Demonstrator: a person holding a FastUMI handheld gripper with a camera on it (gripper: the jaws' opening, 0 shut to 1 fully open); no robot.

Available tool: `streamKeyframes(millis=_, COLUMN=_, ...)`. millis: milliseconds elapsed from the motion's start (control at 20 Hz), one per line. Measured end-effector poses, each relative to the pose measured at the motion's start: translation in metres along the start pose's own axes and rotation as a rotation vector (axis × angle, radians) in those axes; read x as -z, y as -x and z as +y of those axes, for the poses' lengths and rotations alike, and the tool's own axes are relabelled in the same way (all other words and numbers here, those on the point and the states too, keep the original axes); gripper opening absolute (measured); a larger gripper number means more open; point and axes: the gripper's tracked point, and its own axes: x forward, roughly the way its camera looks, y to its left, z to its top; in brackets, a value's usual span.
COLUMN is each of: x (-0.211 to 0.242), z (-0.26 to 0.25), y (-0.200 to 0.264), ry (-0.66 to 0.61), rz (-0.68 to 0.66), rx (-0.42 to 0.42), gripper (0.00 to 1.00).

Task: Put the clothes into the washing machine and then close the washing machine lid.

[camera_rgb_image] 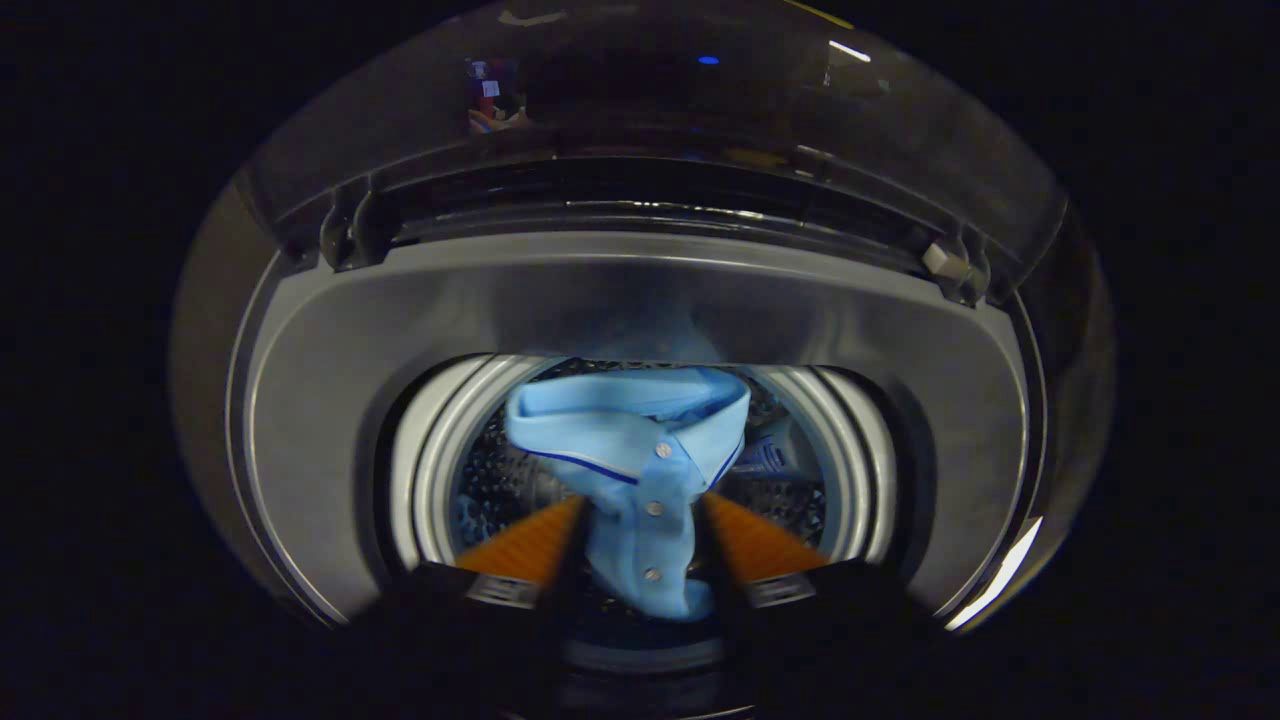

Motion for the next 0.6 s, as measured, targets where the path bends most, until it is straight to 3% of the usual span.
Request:
streamKeyframes(millis=100, x=-0.004, z=0.0, y=0.002, ry=-0.014, rz=-0.016, rx=-0.002, gripper=0.98)
streamKeyframes(millis=600, x=-0.016, z=-0.011, y=0.036, ry=0.014, rz=-0.082, rx=0.02, gripper=1.0)
